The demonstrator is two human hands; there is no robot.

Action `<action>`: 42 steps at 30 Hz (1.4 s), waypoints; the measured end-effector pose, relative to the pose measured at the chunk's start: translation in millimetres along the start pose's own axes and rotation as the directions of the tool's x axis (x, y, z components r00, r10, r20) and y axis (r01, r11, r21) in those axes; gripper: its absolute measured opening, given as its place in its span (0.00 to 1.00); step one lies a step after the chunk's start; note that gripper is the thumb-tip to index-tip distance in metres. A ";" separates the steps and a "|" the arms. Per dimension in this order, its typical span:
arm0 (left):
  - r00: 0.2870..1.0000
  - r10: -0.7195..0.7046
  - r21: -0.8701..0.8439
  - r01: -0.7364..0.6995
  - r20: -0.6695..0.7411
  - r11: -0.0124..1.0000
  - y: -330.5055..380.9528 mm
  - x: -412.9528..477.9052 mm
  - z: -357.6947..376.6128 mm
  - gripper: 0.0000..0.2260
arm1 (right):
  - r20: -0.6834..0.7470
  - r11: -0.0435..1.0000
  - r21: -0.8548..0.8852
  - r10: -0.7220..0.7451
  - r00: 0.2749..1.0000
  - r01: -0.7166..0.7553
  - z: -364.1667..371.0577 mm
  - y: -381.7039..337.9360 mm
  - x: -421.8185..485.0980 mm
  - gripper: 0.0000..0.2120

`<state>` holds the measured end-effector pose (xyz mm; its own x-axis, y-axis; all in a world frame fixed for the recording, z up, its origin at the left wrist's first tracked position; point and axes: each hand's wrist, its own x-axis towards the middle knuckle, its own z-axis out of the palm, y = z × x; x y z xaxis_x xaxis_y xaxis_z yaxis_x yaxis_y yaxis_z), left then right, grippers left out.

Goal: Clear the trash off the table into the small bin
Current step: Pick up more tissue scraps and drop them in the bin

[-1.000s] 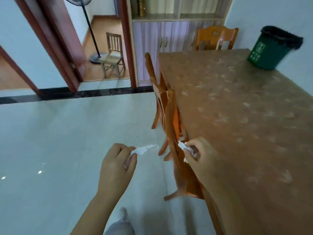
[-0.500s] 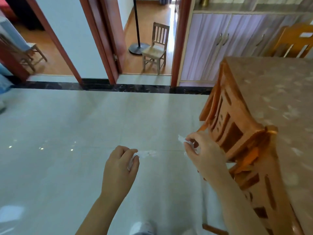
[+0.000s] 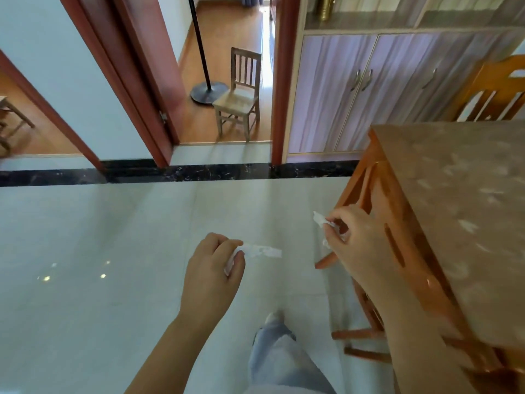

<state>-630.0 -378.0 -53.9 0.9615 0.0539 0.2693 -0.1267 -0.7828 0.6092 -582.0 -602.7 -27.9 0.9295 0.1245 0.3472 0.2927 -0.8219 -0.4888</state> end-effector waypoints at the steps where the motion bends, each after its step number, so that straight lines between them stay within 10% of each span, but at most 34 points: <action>1: 1.000 -0.003 -0.019 0.003 0.003 1.000 5.0 21.0 5.0 0.12 | -0.021 1.000 0.008 -0.010 1.000 0.010 -2.9 5.6 22.5 0.07; 28: 0.947 0.302 -0.193 -0.277 0.113 0.941 -48.7 625.5 183.9 0.09 | -0.144 0.892 -0.074 0.432 0.890 -0.445 102.4 171.4 498.2 0.01; 42: 0.734 0.620 -0.330 -0.533 0.277 0.779 79.5 805.1 346.1 0.15 | -0.394 0.790 0.078 0.585 0.709 -0.608 56.5 370.9 606.2 0.04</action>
<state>218.4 -611.4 -46.8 0.6949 -0.6176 0.3684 -0.6917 -0.4342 0.5771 102.7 -800.6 -43.9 0.7420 -0.6113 0.2752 -0.3166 -0.6813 -0.6599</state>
